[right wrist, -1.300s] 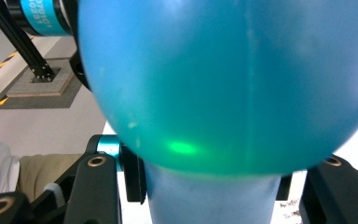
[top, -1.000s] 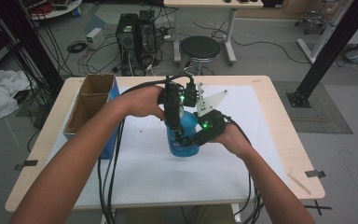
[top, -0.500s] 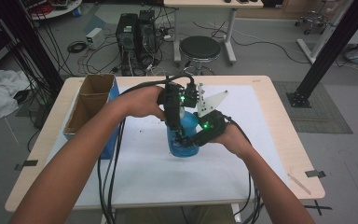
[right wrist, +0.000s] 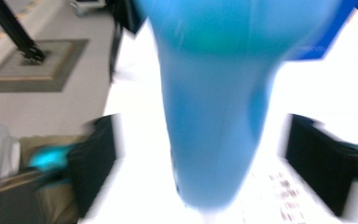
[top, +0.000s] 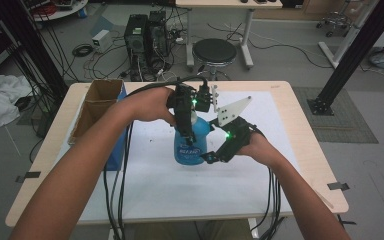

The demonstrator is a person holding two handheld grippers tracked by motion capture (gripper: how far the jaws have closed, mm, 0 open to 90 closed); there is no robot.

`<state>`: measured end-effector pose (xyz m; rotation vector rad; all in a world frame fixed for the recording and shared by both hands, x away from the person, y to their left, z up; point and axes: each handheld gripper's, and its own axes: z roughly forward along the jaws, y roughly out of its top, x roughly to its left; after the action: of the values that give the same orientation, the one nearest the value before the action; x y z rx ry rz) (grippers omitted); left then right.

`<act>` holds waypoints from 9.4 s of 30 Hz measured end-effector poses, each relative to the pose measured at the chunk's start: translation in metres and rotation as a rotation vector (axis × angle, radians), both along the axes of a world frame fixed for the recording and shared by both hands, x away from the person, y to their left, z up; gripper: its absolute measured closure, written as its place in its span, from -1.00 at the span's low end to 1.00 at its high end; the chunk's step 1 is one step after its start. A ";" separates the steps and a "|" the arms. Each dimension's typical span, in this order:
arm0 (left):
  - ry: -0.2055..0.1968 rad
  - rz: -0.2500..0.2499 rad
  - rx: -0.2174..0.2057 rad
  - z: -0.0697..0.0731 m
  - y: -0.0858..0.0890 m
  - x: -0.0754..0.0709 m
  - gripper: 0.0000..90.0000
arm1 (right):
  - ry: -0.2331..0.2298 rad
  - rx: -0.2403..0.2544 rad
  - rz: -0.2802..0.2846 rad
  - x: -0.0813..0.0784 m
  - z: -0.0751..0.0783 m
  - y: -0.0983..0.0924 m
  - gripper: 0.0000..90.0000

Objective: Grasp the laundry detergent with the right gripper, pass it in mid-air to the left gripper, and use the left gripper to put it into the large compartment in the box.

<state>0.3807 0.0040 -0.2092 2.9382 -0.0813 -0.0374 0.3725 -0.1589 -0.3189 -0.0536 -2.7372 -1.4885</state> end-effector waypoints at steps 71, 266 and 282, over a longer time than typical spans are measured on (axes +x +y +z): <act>-0.108 0.408 -0.092 0.127 0.145 0.021 -0.17 | -0.008 -0.571 -0.144 0.009 0.030 -0.122 -0.96; -0.135 0.263 -0.187 0.004 0.054 0.071 -0.91 | -0.021 -0.491 -0.228 0.012 0.033 -0.103 -0.96; -0.126 0.232 -0.109 -0.013 0.035 0.073 -0.91 | -0.021 -0.494 -0.214 0.013 0.033 -0.098 -0.96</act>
<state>0.4536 0.0390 -0.2218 2.8185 0.2309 0.1804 0.3853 -0.2569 -0.2862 -0.3500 -3.1237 -0.8038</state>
